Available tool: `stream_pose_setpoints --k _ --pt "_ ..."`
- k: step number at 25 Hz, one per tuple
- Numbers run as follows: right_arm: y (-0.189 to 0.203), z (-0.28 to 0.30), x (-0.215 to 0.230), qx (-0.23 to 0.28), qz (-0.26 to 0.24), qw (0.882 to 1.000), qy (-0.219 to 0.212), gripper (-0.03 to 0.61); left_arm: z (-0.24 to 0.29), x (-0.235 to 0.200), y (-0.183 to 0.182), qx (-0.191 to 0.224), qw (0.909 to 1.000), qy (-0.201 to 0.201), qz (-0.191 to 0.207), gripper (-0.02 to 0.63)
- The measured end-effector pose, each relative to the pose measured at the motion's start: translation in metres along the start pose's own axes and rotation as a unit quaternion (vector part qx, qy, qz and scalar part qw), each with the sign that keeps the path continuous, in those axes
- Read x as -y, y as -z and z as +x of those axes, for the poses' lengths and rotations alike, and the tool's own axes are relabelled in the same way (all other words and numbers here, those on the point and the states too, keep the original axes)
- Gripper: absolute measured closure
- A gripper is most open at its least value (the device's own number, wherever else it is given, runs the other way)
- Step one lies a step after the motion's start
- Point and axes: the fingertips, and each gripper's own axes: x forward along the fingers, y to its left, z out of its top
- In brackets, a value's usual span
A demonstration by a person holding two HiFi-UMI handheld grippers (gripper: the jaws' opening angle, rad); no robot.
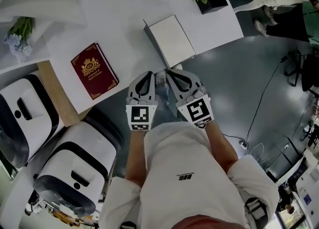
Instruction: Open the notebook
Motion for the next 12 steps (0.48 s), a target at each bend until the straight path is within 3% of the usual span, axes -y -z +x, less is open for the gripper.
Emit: stream_pose_setpoints --k 12 --pt "-0.001 0.006 -0.017 -0.004 -0.016 1.000 -0.023 0.578 -0.011 -0.009 0.010 -0.002 0.9998 -0.017 -0.012 0.614"
